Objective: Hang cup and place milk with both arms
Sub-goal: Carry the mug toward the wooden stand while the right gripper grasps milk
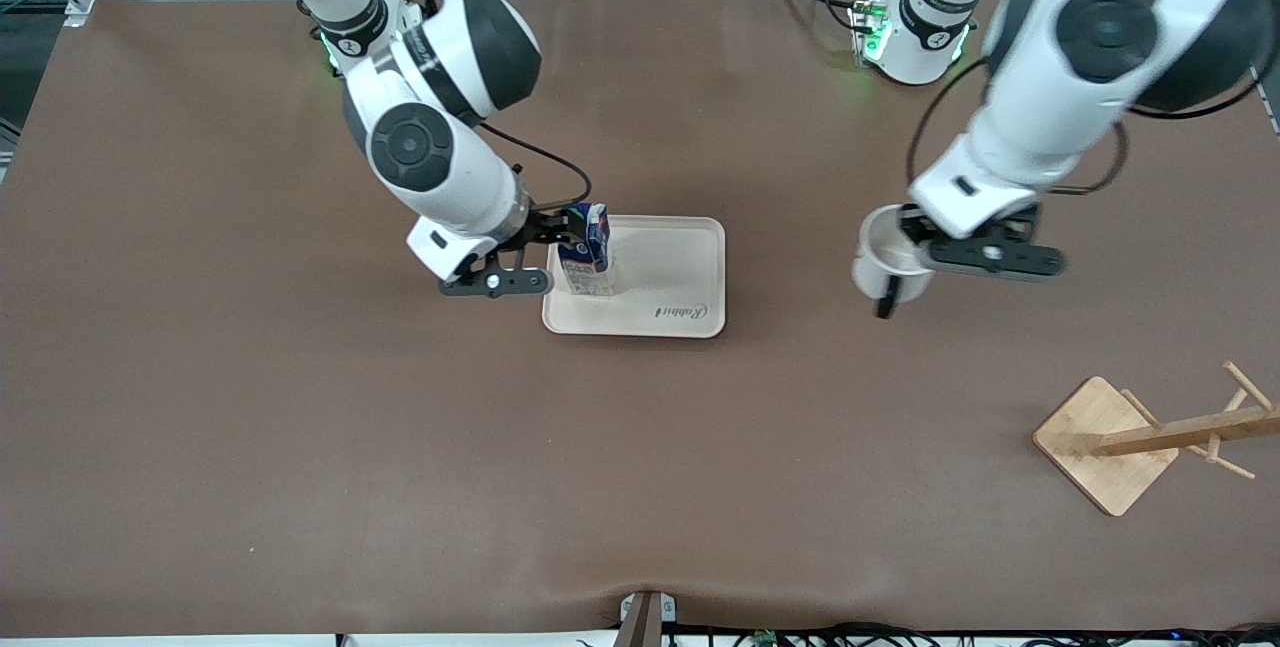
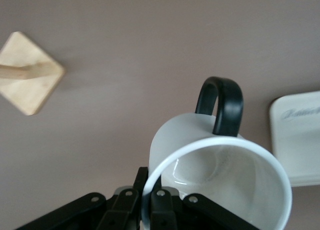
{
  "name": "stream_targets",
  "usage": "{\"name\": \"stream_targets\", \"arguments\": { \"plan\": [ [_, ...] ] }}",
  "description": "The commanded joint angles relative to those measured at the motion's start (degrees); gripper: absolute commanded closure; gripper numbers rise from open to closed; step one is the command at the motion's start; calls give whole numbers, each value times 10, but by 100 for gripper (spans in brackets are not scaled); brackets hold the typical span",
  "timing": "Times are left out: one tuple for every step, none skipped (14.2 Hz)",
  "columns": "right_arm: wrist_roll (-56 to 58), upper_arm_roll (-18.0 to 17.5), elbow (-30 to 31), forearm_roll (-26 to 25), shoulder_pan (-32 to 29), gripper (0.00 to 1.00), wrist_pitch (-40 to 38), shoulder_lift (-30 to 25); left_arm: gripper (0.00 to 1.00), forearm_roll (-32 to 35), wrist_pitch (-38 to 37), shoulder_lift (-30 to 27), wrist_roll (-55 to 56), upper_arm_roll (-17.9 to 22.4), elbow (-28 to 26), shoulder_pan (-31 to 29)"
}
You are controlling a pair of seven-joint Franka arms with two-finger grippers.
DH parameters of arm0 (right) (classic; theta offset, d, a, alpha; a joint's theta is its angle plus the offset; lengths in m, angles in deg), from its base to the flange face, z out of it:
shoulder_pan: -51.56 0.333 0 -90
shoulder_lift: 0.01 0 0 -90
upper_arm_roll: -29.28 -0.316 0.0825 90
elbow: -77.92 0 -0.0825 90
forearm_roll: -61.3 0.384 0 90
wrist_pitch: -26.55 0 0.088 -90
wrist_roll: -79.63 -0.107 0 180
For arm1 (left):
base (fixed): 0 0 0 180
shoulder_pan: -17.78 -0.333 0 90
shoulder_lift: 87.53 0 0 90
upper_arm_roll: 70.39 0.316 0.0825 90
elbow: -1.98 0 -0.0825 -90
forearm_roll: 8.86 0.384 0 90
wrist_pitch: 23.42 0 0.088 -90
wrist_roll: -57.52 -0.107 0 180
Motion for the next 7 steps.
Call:
{"name": "stream_targets", "arguments": {
  "plan": [
    [-7,5,-7,18,9,0,7,13,100,3,-64,-6,-69,-6,36,-65],
    [-7,5,-6,18,9,0,7,14,100,3,-67,-6,-109,-6,41,-93],
    [-7,5,-3,19,15,0,7,19,100,3,-68,-8,-153,-6,42,-119],
    [-7,5,-1,19,22,0,7,21,100,3,-67,-9,-192,-6,43,-142],
    [-7,5,-1,19,25,0,10,27,100,3,-67,-10,-232,-5,44,-170],
    [-8,5,-1,19,28,0,11,29,100,3,-67,-8,-274,-6,50,-195],
    [-8,5,0,19,30,0,12,30,100,2,-67,-5,-308,-5,55,-217]
  ]
}}
